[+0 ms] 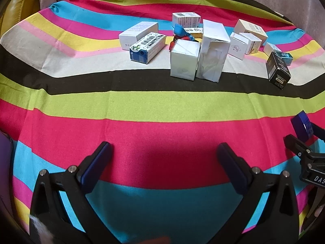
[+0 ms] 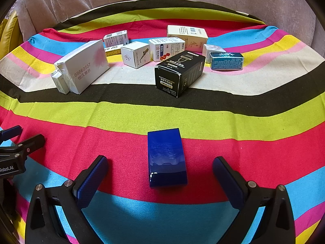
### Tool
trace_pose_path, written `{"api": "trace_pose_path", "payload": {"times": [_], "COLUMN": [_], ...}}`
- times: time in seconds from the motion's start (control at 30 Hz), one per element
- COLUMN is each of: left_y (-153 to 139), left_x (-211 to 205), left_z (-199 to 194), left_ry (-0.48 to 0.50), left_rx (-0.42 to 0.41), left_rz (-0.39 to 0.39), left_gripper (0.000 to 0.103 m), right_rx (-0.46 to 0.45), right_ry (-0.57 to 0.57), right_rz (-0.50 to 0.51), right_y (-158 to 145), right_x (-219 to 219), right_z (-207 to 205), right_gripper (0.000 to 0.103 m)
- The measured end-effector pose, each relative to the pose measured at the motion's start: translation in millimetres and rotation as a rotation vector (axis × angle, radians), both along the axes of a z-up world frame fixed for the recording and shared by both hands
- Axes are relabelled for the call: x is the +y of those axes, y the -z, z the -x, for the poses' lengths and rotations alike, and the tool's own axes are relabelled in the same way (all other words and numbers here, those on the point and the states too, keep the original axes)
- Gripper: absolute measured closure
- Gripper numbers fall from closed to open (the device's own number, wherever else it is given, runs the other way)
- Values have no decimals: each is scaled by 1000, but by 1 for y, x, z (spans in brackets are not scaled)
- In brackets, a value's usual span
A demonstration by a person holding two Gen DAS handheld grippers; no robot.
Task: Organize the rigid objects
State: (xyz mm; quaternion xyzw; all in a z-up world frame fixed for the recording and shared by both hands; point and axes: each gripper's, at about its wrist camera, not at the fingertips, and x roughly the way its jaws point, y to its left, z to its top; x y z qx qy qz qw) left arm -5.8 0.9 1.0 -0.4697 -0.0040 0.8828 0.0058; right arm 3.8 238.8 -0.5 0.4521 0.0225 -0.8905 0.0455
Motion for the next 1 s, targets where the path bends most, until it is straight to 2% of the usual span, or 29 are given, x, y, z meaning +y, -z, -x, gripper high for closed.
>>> {"api": "trace_pose_path", "payload": {"times": [0.2,0.47,0.67,0.77,0.87,1.0], "left_y": [0,0,0,0,-1,-1], "left_x": [0,0,0,0,0,-1], "left_z": [0,-6,-5,-4,-4,-5], "left_ry": [8,18,16,17,18,18], "left_rx": [-8,7,8,7,7,7], "left_rz": [1,1,0,0,0,-1], "left_gripper": [0,0,0,0,0,0], "right_rx": [0,-8,-67,-94,-70,-16], "right_ry": [-51,-50,-74,15,135,198], "right_rz": [12,2,1,70,165,108], "right_y": [-1,1,-1,-5,-15,-25], "right_x": [3,1,3,12,24,19], "right_z": [3,5,11,19,37,72], "right_gripper": [0,0,0,0,0,0]}}
